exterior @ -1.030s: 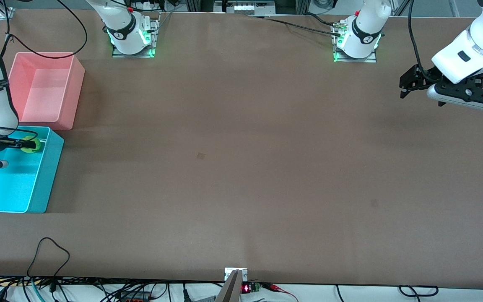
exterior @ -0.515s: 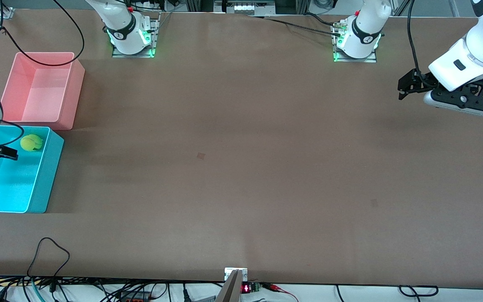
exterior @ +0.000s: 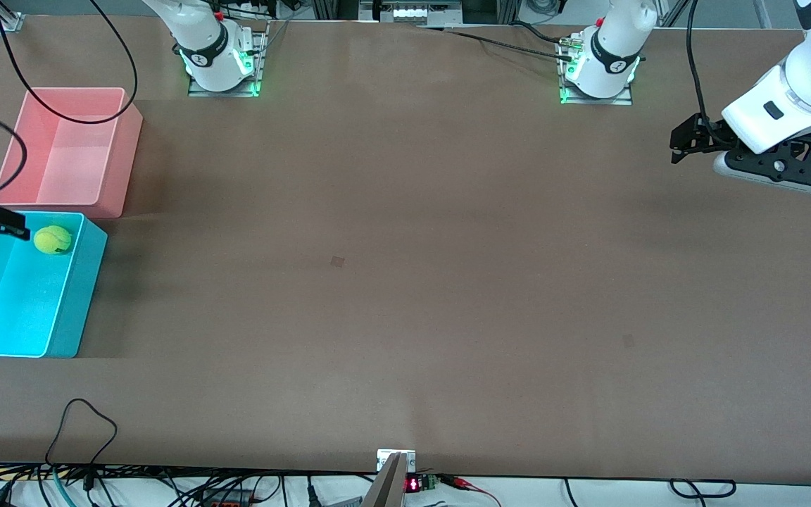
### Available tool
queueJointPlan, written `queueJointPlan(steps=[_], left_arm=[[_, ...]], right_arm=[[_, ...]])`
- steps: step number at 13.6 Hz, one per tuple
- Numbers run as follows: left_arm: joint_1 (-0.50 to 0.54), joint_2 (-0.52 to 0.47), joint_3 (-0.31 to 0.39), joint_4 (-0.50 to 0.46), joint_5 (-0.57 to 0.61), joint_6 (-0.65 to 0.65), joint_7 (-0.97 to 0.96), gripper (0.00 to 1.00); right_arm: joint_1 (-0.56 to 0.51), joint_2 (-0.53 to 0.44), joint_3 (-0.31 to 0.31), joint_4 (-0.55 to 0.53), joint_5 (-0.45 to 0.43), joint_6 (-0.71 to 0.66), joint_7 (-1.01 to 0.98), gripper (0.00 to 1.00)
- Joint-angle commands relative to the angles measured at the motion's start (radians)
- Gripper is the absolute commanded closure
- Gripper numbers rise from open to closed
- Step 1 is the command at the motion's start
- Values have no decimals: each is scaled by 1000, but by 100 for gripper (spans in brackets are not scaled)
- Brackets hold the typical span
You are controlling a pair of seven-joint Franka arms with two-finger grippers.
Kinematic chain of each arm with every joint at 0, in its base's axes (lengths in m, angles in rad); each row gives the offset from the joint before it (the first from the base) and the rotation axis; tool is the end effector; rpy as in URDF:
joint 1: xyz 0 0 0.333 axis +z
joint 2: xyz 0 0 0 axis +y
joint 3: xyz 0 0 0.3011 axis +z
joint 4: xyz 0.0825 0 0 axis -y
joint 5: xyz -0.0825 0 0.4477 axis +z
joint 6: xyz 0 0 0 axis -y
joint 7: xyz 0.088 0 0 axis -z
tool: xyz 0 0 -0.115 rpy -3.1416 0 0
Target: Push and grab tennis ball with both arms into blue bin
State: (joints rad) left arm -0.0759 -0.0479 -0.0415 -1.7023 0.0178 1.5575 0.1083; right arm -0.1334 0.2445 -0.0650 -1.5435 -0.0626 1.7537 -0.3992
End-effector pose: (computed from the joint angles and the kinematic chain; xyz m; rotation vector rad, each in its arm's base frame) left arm 0.5936 -0.0683 0.5596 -3.0978 0.3518 0.1511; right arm 0.6778 -0.1389 0.4719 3.0589 0.3299 -0.0847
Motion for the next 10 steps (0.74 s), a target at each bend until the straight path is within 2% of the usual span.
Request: queueJointPlan(steps=[1,5,10], left_arm=[[7,3,-5,7,-16,-14,28,0],[7,3,-5,3,-18,-19,27,0],[8,2,-5,1,-18,1,28,0]], right_arm=[[5,-25,14,25,70,-106,2,0],[24,-102,19,13,69,-161,11,0],[51,-132,48,-3,69,-201,246,0]])
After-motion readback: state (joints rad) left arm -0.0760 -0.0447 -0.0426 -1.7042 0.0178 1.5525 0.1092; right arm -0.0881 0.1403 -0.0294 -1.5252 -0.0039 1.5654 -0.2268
